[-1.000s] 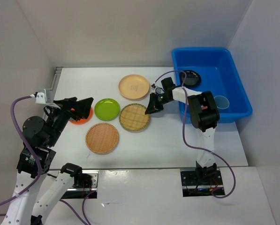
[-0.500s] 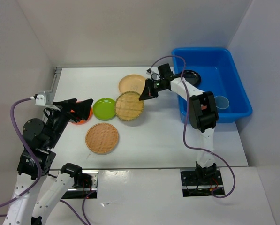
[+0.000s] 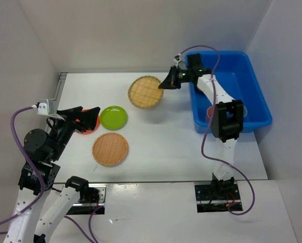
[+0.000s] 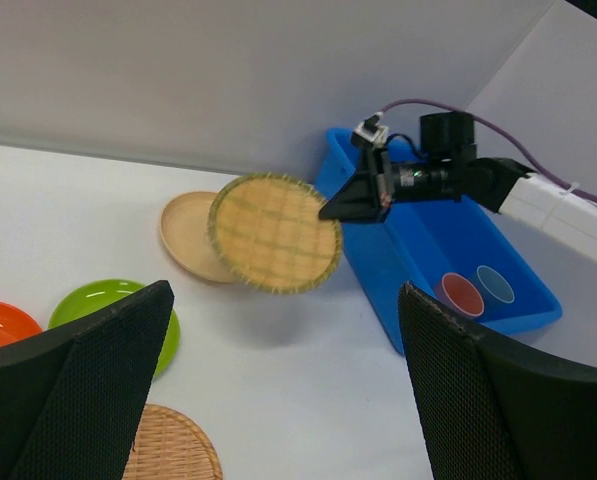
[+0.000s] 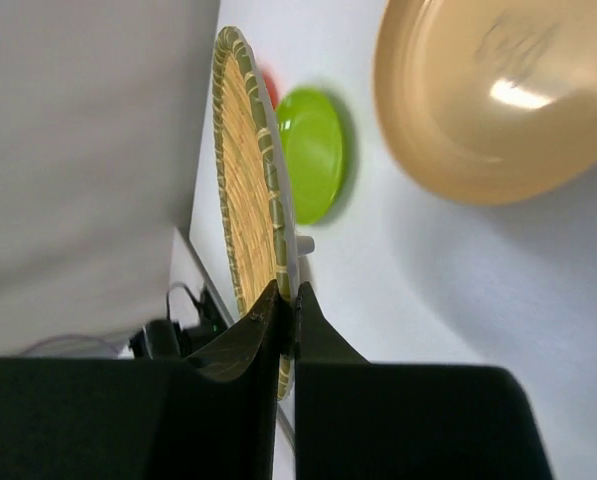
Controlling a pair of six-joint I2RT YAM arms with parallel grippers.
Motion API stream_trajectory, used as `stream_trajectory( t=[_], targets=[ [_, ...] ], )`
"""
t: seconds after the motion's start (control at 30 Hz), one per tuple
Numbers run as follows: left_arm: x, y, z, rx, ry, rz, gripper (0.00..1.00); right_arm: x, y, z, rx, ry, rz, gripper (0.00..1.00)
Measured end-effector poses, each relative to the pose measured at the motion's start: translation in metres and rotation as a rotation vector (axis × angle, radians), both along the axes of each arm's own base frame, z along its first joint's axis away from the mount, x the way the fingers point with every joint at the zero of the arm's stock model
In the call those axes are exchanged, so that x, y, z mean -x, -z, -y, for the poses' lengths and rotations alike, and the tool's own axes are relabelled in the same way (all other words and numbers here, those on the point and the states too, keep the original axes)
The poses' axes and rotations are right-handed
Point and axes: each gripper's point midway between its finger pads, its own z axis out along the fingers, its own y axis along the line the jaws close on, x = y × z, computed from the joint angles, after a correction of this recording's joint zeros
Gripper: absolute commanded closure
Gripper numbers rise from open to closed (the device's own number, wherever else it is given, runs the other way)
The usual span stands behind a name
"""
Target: Place the mixed dishes into the plastic bin
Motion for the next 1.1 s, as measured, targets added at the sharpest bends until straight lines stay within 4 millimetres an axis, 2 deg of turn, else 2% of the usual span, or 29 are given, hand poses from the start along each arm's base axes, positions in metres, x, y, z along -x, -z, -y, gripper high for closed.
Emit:
stream_trajectory(
  t=[0.1,0.23,0.33,0.4,0.5,0.6,0.73,0.97,1.1],
  targets=[
    [0.0,0.0,0.0,0.0,0.001,0.001,0.01,-0.027,-0.027,0.047,-0.027,0.114,0.037,1.0],
    [0.001,-0.001,0.002,-0.001,0.011,0.004,0.01,-0.052,-0.07,0.132,-0.067,0.317,0.089,1.0],
    [0.002,-0.002,0.004,-0.001,0.023,0.01,0.01,-0.062,-0.098,0.19,-0.092,0.456,0.137,1.0],
    [0.002,-0.002,0.004,-0.001,0.027,0.011,0.01,-0.065,-0.112,0.218,-0.103,0.531,0.16,1.0],
    [0.002,-0.003,0.006,-0.001,0.034,0.014,0.01,-0.071,-0.122,0.25,-0.114,0.619,0.18,1.0],
    [0.001,-0.004,0.007,-0.003,0.04,0.018,0.01,-0.076,-0.117,0.274,-0.115,0.701,0.167,1.0],
    [-0.004,-0.004,0.01,-0.006,0.05,0.018,0.01,-0.081,-0.094,0.297,-0.104,0.806,0.116,1.0],
    [-0.018,0.002,0.021,-0.016,0.086,-0.01,0.01,-0.087,-0.053,0.312,-0.098,0.928,0.036,1.0],
    [-0.023,0.001,0.023,-0.017,0.094,-0.005,0.01,-0.093,-0.036,0.317,-0.097,0.997,0.021,1.0]
  ],
)
